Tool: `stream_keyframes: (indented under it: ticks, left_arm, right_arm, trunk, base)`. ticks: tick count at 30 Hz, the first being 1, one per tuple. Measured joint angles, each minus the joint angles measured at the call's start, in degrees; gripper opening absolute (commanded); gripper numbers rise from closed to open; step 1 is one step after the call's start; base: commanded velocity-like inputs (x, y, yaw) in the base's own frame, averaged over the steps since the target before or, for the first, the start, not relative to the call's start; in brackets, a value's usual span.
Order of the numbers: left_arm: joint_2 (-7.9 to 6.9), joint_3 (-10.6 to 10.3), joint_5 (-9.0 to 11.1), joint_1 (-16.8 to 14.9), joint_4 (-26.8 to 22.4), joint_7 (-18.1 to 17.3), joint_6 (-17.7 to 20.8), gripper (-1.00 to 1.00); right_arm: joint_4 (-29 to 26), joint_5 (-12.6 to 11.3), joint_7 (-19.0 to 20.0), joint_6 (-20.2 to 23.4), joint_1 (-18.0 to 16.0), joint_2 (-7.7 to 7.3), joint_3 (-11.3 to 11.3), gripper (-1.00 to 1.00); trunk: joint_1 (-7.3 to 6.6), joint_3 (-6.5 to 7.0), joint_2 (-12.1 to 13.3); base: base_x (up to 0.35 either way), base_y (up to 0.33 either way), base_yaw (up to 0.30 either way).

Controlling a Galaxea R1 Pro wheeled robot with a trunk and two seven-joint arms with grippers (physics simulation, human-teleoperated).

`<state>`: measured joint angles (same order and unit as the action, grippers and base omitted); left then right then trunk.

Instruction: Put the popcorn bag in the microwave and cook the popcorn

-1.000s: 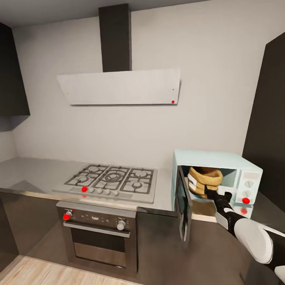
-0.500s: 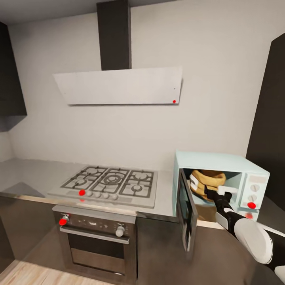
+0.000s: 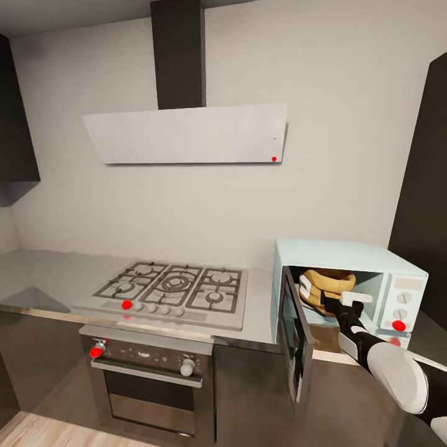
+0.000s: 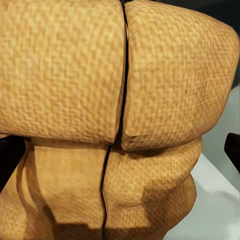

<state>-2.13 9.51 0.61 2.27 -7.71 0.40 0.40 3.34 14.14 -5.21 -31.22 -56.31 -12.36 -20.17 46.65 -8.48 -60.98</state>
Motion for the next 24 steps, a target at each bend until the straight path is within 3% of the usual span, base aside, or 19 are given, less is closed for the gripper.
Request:
stream_keyframes:
  ticks: [5,19,24]
  left_arm:
    - [0.0,-0.01,-0.04,0.0,0.0,0.0,0.0,1.0]
    - [0.0,0.0,-0.05,0.03,0.0,0.0,0.0,1.0]
    - [0.0,-0.01,-0.03,0.0,0.0,0.0,-0.07,1.0]
  right_arm:
    - [0.0,0.01,0.01,0.0,0.0,0.0,0.0,1.0]
    - [0.0,0.0,0.01,-0.01,0.0,0.0,0.0,1.0]
    - [0.0,-0.01,-0.01,-0.01,0.0,0.0,-0.01,1.0]
  trunk:
    - [-0.02,0.0,-0.01]
    - [0.0,0.0,0.0]
    - [-0.02,0.0,-0.01]
  base:
    - [0.182,0.0,0.0]
    - [0.008,0.0,0.0]
    - [0.163,0.0,0.0]
